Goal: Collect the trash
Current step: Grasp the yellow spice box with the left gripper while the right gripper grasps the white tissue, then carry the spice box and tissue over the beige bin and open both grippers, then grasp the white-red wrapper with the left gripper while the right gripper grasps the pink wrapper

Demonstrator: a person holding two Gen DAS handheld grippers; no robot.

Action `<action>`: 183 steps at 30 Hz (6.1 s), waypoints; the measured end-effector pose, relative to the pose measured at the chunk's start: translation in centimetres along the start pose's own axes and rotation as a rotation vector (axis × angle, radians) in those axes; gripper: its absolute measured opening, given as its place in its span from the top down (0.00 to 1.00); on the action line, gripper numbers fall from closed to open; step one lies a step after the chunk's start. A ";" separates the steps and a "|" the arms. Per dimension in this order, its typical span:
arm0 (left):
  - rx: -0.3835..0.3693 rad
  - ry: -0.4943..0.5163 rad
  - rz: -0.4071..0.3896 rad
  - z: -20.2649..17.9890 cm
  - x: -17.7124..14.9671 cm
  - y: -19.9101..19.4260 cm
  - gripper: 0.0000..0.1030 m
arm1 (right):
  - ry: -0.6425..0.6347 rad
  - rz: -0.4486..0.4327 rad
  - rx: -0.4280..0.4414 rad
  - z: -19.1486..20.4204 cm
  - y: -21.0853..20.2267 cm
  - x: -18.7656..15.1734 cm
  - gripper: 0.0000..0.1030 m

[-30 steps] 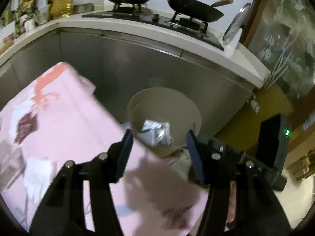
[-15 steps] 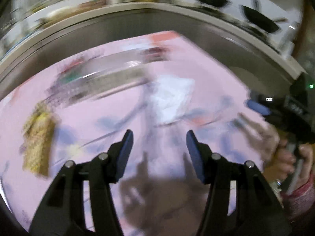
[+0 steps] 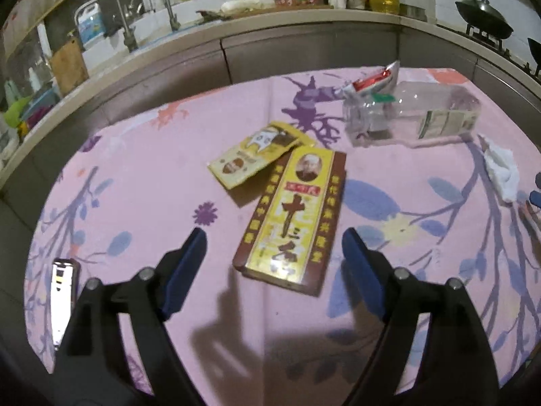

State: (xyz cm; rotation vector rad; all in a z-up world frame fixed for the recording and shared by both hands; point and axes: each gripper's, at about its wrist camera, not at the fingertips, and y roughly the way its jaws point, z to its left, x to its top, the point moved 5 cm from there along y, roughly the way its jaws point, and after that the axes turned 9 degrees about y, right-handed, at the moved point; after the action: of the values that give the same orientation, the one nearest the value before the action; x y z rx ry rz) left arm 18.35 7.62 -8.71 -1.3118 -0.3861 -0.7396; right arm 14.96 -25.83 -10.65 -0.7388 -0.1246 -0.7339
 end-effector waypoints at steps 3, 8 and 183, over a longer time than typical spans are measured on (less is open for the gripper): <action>-0.007 0.008 0.022 0.1 -0.5 1.4 0.22 | 0.050 0.009 -0.006 -0.6 1.1 0.7 0.51; -0.032 -0.017 0.031 0.6 -0.5 2.7 0.19 | 0.119 0.007 0.024 -0.8 2.4 1.9 0.59; -0.367 0.255 0.189 -5.3 19.8 18.1 0.62 | -0.083 -0.005 -0.125 3.8 12.4 15.8 0.82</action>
State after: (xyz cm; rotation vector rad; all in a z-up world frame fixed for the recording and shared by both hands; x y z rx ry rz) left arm 44.13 -1.40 -10.38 -1.5484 0.0841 -0.8296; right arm 35.34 -25.96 -9.32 -0.8885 -0.1574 -0.7207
